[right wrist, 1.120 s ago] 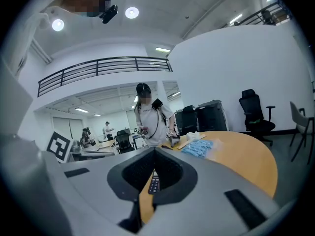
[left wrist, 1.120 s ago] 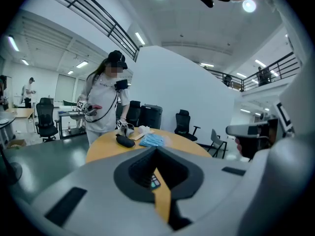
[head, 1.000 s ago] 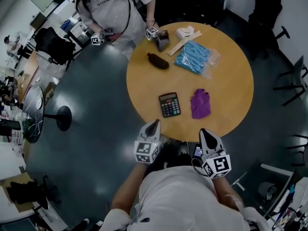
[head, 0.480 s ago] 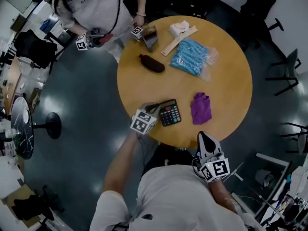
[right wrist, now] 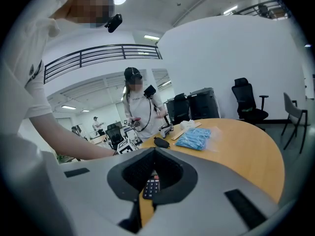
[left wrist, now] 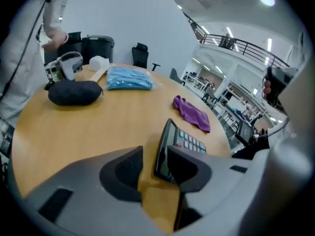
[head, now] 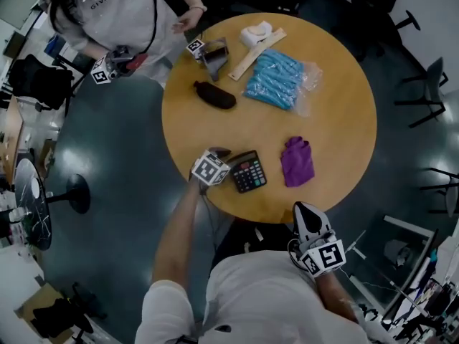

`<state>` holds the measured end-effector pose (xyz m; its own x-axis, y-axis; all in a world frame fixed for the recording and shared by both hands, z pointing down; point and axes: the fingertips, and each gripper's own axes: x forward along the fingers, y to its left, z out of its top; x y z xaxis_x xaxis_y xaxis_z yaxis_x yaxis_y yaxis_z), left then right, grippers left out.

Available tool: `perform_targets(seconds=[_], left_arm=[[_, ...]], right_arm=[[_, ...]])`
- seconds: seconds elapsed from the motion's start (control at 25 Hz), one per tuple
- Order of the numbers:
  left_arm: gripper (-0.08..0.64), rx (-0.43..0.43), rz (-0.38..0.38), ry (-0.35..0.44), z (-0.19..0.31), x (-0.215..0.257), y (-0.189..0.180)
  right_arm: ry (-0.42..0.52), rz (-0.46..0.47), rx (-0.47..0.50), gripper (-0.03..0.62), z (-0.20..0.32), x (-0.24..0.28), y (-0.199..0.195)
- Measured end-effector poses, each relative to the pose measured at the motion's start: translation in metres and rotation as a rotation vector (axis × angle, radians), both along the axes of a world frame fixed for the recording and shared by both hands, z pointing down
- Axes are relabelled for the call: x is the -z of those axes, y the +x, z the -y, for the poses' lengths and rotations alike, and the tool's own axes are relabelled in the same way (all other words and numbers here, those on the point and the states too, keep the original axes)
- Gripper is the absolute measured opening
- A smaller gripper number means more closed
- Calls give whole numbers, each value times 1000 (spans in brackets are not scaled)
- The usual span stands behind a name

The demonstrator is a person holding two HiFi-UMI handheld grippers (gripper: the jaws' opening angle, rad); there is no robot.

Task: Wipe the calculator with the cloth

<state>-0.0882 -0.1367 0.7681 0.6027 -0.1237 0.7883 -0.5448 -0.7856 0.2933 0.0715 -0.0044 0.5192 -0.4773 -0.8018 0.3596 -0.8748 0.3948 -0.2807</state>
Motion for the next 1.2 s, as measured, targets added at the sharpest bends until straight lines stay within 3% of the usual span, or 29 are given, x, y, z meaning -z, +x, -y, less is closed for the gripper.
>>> perform_targets(seconds=[0.28,0.64,0.84,1.04,1.2], left_arm=[[140,-133,18,-105,-21,-15,19],[90,-24,-38,-73,-39,9,12],[51,175,-132,-77,-70,32,6],[49,535,-223,-86,-94,50,-13],[49,776,-311,-7,-101,93,-28]], right_arm=[[-33,26,10,15,4,-13,9],[-10,46,25,15,15,-13,17],[25,49,36,15,19,-5,16],[55,26,43,15,23,-7,22],[24,-33,25,15,33,-24,41]])
